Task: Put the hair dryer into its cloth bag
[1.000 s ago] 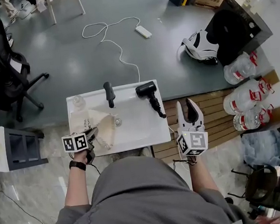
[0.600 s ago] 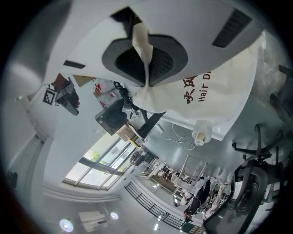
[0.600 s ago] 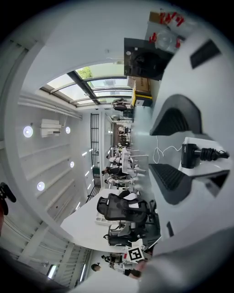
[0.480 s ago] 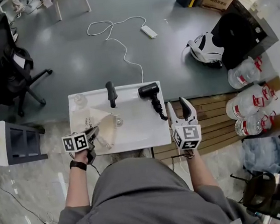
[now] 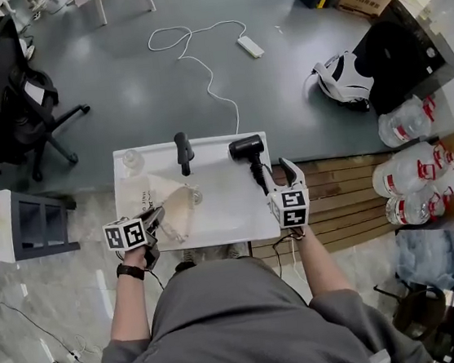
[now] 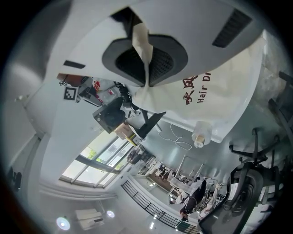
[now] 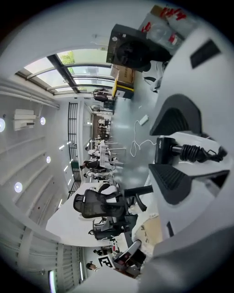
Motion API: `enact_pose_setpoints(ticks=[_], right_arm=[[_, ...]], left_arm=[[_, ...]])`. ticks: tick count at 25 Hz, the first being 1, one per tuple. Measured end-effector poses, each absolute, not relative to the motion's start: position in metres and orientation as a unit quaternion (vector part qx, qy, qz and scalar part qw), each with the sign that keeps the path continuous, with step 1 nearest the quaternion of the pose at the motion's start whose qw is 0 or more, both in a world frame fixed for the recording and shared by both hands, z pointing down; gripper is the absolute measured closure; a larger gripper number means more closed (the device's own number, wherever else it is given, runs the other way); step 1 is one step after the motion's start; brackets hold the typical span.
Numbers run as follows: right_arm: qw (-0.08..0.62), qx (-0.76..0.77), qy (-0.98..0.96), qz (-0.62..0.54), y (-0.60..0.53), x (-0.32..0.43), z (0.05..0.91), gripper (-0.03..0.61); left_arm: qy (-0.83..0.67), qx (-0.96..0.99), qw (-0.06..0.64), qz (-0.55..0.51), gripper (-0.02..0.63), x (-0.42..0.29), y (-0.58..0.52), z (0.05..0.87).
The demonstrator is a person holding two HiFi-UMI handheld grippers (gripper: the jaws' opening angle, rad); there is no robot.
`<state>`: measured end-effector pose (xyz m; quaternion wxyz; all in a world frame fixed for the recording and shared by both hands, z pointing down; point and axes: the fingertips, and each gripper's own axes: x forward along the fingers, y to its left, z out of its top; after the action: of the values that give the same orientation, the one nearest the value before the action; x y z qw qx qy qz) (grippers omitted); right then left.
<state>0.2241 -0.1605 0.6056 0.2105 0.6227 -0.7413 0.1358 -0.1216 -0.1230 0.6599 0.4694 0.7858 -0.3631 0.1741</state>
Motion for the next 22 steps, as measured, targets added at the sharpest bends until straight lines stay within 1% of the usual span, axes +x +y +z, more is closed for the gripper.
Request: enact_pose_setpoints(ticks=[10, 19, 22], right_arm=[[0.282, 0.584, -0.735, 0.197, -0.188, 0.218, 0.691, 0.399], [0.327, 0.571, -0.710, 0.253, -0.207, 0.218, 0.743, 0.399], [0.335, 0.564, -0.706, 0.267, -0.211, 0.216, 0.751, 0.390]], left_arm=[[-0.376, 0.774, 0.477, 0.180, 0.596, -0.122, -0.120, 0.667], [-0.378, 0.768, 0.484, 0.179, 0.595, -0.122, -0.119, 0.667], [-0.378, 0.766, 0.488, 0.181, 0.595, -0.121, -0.117, 0.668]])
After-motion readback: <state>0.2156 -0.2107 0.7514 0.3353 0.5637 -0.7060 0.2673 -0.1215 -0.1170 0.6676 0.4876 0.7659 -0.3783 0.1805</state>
